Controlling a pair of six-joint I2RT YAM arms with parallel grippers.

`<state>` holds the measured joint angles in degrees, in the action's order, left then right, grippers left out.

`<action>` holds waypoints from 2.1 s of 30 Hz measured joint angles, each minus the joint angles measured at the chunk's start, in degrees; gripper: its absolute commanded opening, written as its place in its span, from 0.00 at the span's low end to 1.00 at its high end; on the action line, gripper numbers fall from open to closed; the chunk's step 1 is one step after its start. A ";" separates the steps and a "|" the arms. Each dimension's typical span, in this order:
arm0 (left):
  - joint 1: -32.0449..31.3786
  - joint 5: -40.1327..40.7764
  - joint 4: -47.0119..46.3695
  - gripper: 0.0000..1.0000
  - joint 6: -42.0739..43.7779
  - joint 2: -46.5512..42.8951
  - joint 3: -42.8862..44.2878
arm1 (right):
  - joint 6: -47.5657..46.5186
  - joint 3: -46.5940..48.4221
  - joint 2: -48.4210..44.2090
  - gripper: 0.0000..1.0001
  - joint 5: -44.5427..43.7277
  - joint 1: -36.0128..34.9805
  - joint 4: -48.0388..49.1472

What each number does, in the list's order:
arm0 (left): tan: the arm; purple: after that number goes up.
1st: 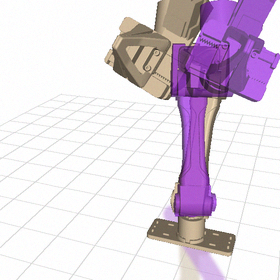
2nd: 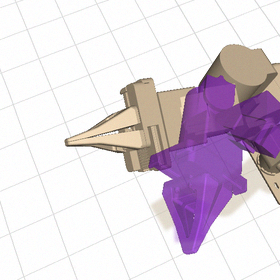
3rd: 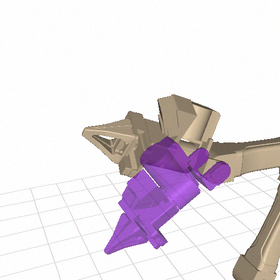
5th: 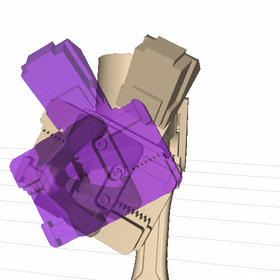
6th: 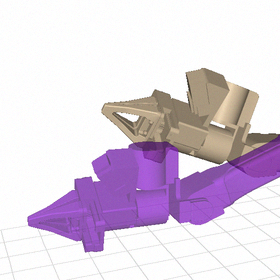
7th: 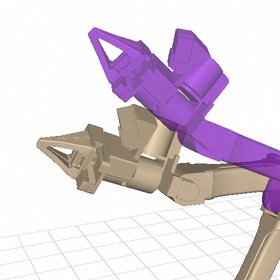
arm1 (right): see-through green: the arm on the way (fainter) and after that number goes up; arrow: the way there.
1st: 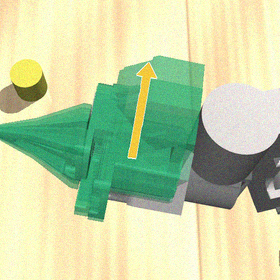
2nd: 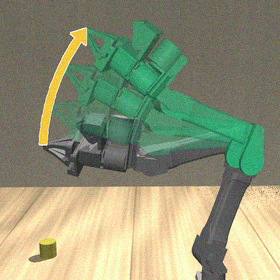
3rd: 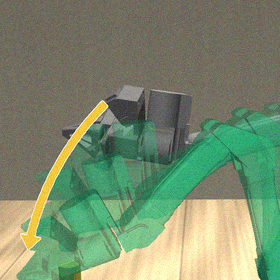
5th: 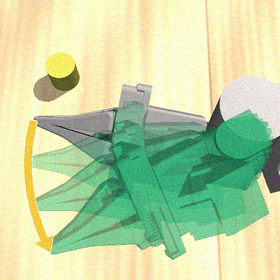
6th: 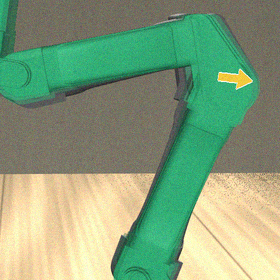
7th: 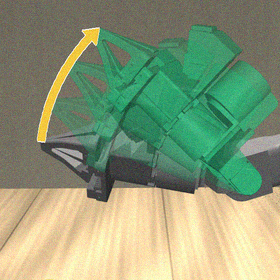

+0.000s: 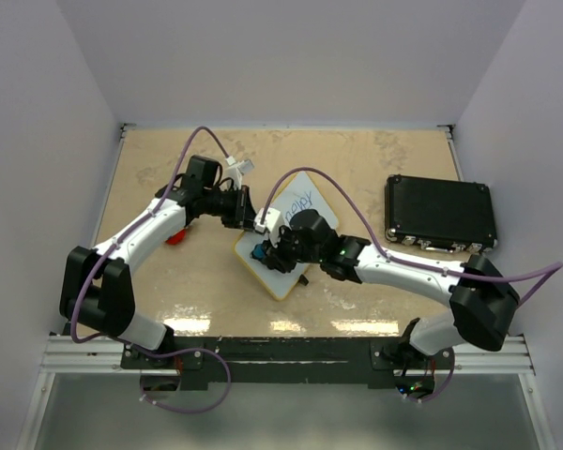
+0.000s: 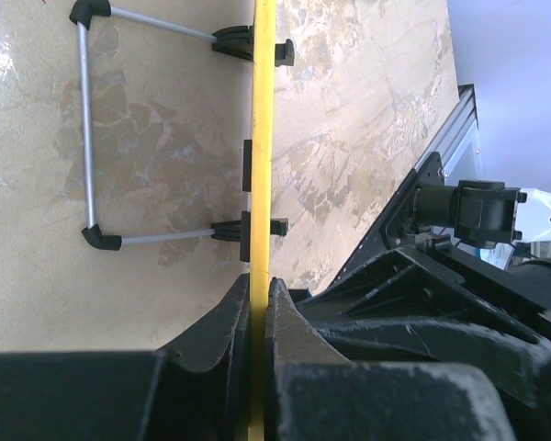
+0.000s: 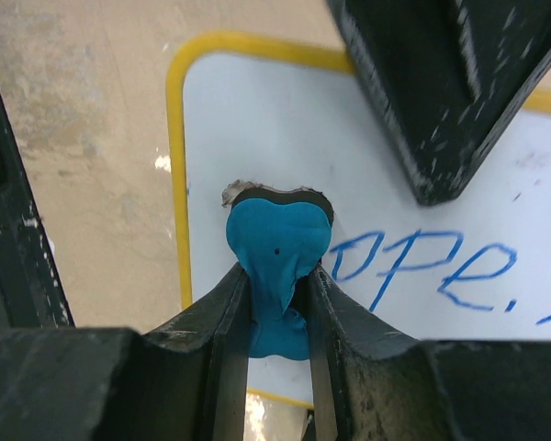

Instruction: Erase the whiteboard

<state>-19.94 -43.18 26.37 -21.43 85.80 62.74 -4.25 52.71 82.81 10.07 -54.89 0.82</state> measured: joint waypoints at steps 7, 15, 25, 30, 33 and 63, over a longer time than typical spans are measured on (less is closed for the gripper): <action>-0.02 -0.02 -0.22 0.00 0.00 -0.33 -0.31 | -0.96 -5.01 -2.62 0.00 0.44 1.03 -3.45; 0.00 -0.02 -0.33 0.00 0.22 -0.33 -0.37 | -1.31 -1.66 -1.01 0.00 0.61 1.29 -7.26; 0.04 0.20 -0.50 0.00 0.04 -0.50 -0.37 | -0.50 8.46 2.16 0.00 -0.09 1.20 -6.29; 0.02 0.61 -0.50 0.00 0.50 -0.52 -0.52 | -1.92 7.04 2.95 0.00 -0.28 1.22 -5.29; 0.02 1.01 -0.46 0.00 1.27 -0.52 -0.66 | -2.91 4.96 2.78 0.00 -0.28 1.22 -5.09; -0.11 0.37 -0.59 0.00 2.03 -0.20 -0.50 | -4.94 4.90 3.56 0.00 -2.05 0.57 -16.33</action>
<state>-20.05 -42.81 25.78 -19.40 85.60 62.24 -9.19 57.60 86.37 8.01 -54.33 -15.51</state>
